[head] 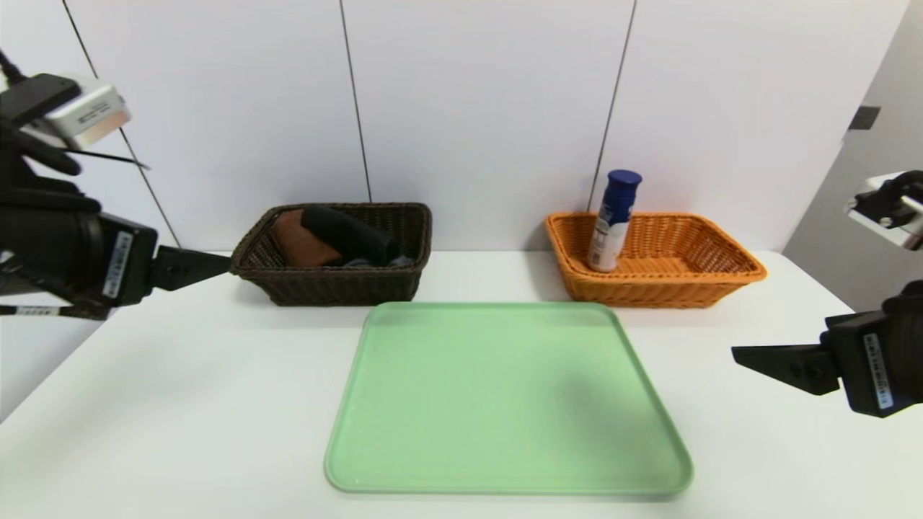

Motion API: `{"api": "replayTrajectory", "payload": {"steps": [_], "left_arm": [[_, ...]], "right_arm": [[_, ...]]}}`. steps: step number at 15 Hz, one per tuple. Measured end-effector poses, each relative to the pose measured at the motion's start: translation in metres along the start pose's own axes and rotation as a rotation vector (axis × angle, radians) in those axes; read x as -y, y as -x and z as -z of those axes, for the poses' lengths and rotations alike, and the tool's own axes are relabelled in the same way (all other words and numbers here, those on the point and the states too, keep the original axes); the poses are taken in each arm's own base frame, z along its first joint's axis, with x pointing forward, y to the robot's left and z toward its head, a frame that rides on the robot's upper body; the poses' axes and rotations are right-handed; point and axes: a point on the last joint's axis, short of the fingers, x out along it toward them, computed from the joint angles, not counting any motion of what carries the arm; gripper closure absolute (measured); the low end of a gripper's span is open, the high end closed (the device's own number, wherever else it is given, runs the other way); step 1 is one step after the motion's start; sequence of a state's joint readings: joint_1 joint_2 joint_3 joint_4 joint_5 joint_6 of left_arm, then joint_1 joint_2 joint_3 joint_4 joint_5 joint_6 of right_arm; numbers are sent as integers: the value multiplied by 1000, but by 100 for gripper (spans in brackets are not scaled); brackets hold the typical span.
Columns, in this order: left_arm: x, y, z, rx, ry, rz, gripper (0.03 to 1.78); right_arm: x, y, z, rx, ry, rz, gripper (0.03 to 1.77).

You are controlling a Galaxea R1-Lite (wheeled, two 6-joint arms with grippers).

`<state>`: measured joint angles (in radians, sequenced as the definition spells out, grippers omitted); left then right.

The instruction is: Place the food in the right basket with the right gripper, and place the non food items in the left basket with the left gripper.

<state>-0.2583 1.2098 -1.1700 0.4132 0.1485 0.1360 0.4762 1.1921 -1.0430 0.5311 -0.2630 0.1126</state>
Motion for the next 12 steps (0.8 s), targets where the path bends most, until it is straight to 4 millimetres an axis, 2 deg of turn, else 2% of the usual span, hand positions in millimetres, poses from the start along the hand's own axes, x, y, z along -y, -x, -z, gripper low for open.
{"api": "replayTrajectory", "payload": {"steps": [3, 5, 9, 12], "left_arm": [[-17, 41, 27, 58, 76, -128, 12], [-18, 67, 48, 105, 131, -173, 12], [-5, 110, 108, 187, 168, -213, 12], [6, 125, 161, 213, 178, -252, 12]], "right_arm": [[23, 20, 8, 61, -88, 93, 10], [32, 36, 24, 96, -128, 140, 10], [41, 75, 75, 202, -149, 219, 10], [39, 97, 125, 294, -140, 276, 10]]}}
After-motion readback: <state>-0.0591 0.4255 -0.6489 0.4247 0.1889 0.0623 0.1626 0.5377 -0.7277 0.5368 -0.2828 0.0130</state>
